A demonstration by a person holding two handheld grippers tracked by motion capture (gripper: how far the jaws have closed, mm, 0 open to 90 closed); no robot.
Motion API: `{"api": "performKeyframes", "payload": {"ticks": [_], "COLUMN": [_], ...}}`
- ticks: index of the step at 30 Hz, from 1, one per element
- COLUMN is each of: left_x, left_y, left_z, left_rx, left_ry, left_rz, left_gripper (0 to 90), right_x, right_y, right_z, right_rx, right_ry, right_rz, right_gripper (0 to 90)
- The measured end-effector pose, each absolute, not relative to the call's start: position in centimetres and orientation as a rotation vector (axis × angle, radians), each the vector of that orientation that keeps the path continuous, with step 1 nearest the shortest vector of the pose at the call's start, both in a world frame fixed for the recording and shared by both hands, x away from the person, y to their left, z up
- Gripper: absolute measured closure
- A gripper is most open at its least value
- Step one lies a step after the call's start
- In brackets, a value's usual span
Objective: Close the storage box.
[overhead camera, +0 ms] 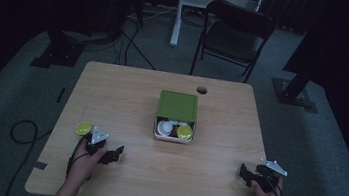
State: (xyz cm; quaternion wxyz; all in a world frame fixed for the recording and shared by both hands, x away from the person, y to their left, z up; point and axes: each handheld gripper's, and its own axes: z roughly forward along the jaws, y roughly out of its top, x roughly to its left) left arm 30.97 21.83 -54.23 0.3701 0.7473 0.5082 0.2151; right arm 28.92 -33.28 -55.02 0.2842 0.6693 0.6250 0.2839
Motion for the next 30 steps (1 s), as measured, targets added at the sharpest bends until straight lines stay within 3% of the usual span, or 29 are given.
{"api": "performKeyframes", "payload": {"ticks": [9, 16, 30], "left_x": [31.08, 31.08, 31.07], "left_y": [21.54, 21.24, 20.99], "left_z": [-54.47, -54.53, -54.60], "left_rx": [1.942, 1.985, 1.954], "left_ry": [1.397, 1.425, 1.512], "left_rz": [0.543, 0.608, 0.644], "left_gripper": [14.8, 14.4, 6.3], "right_x": [29.13, 29.28, 29.40], "right_y": [-33.17, -33.17, -33.24], "right_z": [-55.11, -55.13, -55.13], "right_rx": [1.819, 1.822, 1.821], "right_ry": [1.661, 1.656, 1.660], "right_rz": [0.726, 0.725, 0.727], "right_gripper": [11.2, 11.0, 11.1]}}
